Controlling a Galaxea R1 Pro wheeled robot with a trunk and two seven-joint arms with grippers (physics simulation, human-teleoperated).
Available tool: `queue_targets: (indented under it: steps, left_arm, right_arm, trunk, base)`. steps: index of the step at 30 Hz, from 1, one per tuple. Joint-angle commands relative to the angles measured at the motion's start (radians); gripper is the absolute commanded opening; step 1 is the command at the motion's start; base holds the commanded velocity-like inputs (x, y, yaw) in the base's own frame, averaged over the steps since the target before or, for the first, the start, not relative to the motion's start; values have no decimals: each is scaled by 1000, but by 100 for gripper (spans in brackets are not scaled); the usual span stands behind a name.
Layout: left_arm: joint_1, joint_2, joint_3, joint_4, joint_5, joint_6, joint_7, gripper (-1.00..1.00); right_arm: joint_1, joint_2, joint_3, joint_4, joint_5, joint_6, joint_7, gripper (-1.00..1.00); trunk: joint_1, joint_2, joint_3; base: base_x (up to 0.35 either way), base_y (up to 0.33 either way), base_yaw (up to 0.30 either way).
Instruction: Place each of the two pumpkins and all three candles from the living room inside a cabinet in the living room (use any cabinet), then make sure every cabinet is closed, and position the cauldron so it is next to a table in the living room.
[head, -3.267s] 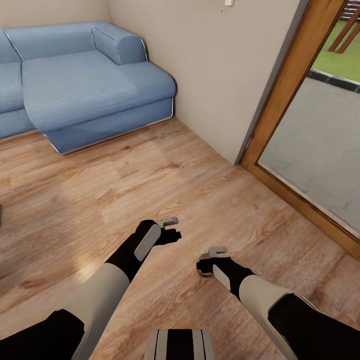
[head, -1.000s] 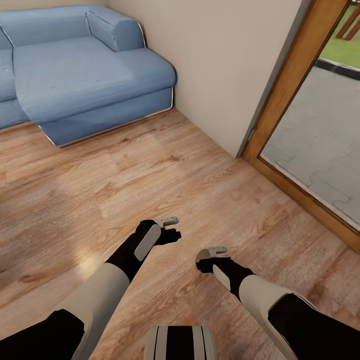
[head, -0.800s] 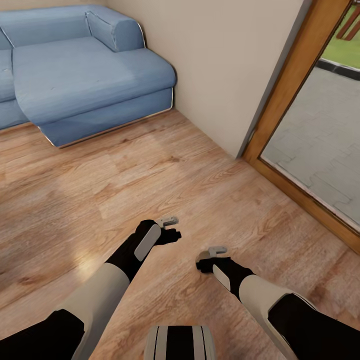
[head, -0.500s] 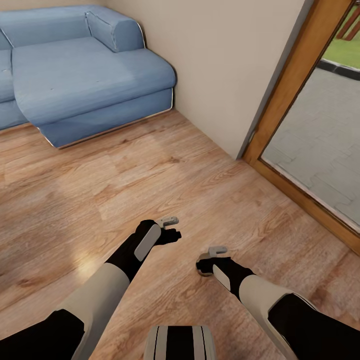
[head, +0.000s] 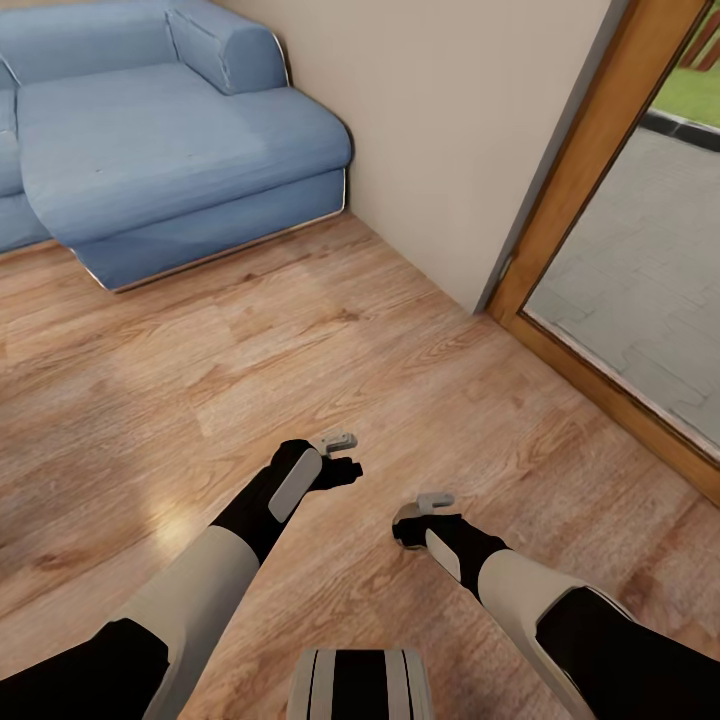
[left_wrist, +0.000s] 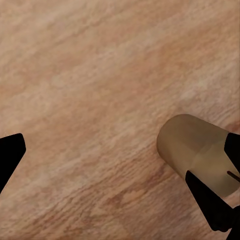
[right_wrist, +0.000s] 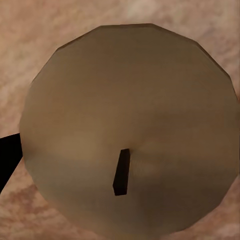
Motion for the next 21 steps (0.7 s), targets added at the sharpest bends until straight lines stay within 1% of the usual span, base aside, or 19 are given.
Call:
queue_targets:
  steps: [1, 2, 3, 21]
  left_arm:
    - [-1, 0, -1, -1, 10, 1, 10, 100]
    - [-1, 0, -1, -1, 10, 1, 10, 100]
    - [-1, 0, -1, -1, 10, 1, 10, 100]
    - [-1, 0, -1, -1, 10, 1, 10, 100]
  right_arm:
    - [0, 0, 9, -2, -9, 5, -6, 100]
    - [0, 0, 9, -2, -9, 5, -6, 100]
    - [0, 0, 9, -2, -9, 5, -6, -100]
    - [0, 0, 9, -2, -9, 5, -6, -100]
  trunk:
    - [0, 0, -1]
    - [0, 0, -1]
    - [0, 0, -1]
    - [0, 0, -1]
  base:
    - [0, 0, 0]
    - [0, 0, 0]
    - [0, 0, 0]
    - [0, 0, 0]
